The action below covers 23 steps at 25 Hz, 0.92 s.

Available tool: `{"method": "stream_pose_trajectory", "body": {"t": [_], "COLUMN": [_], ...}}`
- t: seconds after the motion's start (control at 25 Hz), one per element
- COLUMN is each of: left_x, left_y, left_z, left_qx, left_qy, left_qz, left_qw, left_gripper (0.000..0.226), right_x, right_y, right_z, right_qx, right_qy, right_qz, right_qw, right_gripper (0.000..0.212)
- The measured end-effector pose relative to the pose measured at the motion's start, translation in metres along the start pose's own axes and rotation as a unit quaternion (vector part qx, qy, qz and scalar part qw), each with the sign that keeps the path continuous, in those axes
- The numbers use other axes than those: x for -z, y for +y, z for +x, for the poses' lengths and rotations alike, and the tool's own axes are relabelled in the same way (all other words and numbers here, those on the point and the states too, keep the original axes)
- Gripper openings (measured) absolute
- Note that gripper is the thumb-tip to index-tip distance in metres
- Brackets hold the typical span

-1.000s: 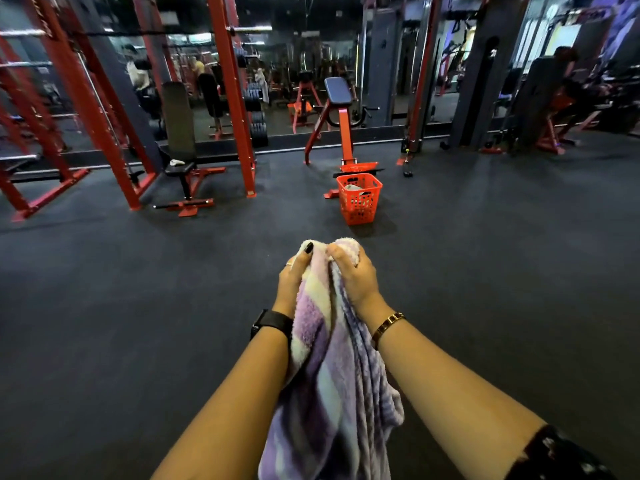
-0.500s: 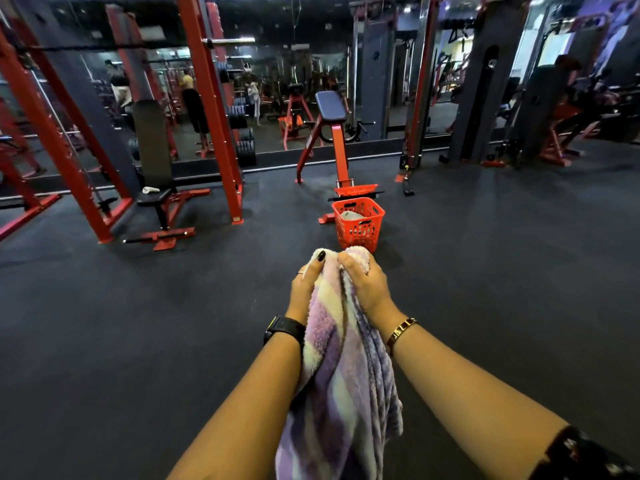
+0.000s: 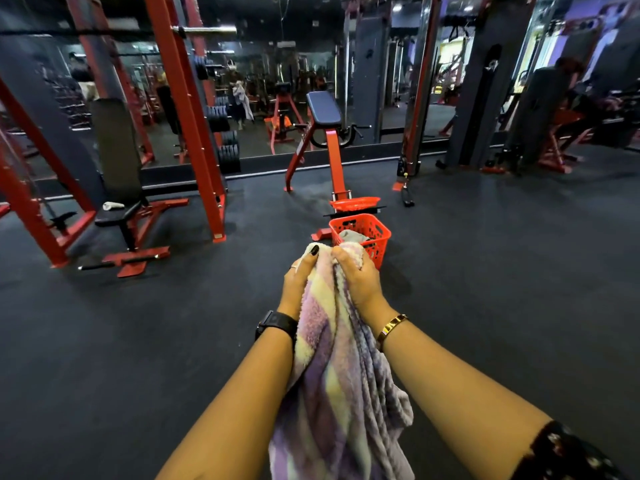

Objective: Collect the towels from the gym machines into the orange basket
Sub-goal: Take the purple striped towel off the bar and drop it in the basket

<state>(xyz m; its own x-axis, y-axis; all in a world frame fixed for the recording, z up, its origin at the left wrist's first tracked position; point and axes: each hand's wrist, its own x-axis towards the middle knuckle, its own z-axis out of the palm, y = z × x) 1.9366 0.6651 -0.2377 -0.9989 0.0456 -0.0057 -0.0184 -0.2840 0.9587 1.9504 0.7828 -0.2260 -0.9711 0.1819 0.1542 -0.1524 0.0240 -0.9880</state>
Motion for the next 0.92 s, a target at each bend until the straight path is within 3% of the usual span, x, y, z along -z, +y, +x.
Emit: {"method": "stream_pose_trajectory", "body": {"t": [0.08,0.24,0.32,0.44,0.6,0.76,0.92], "left_x": [0.017,0.042,0.045,0.047,0.036,0.018,0.004], "left_y": [0.001,0.008,0.013,0.013,0.008,0.012,0.020], "left_z": [0.073,0.199,0.255,0.341,0.456,0.589,0.691], "left_qx": [0.012,0.037,0.032,0.032,0.028,0.023,0.029], "left_qy": [0.014,0.013,0.012,0.002,-0.014,-0.018,0.002], "left_qz": [-0.012,-0.005,0.006,0.013,0.023,0.025,0.043], "left_qw": [1.000,0.999,0.999,0.999,0.999,0.999,0.999], "left_gripper": [0.032,0.052,0.042,0.049,0.043,0.042,0.029], "right_x": [-0.028,-0.071,-0.085,-0.097,-0.103,-0.102,-0.109], "right_y": [0.013,0.037,0.048,0.063,0.081,0.092,0.103], "right_z": [0.068,0.189,0.245,0.325,0.434,0.566,0.674], "right_qx": [-0.008,-0.014,-0.011,0.004,0.008,-0.009,-0.006], "right_qy": [0.005,0.015,0.018,0.034,0.022,0.027,0.031], "right_qz": [-0.010,-0.021,-0.014,0.007,0.026,-0.025,-0.037], "right_qw": [1.000,1.000,1.000,0.999,0.999,0.999,0.999], "right_gripper": [0.053,0.068,0.068,0.064,0.044,0.066,0.066]}}
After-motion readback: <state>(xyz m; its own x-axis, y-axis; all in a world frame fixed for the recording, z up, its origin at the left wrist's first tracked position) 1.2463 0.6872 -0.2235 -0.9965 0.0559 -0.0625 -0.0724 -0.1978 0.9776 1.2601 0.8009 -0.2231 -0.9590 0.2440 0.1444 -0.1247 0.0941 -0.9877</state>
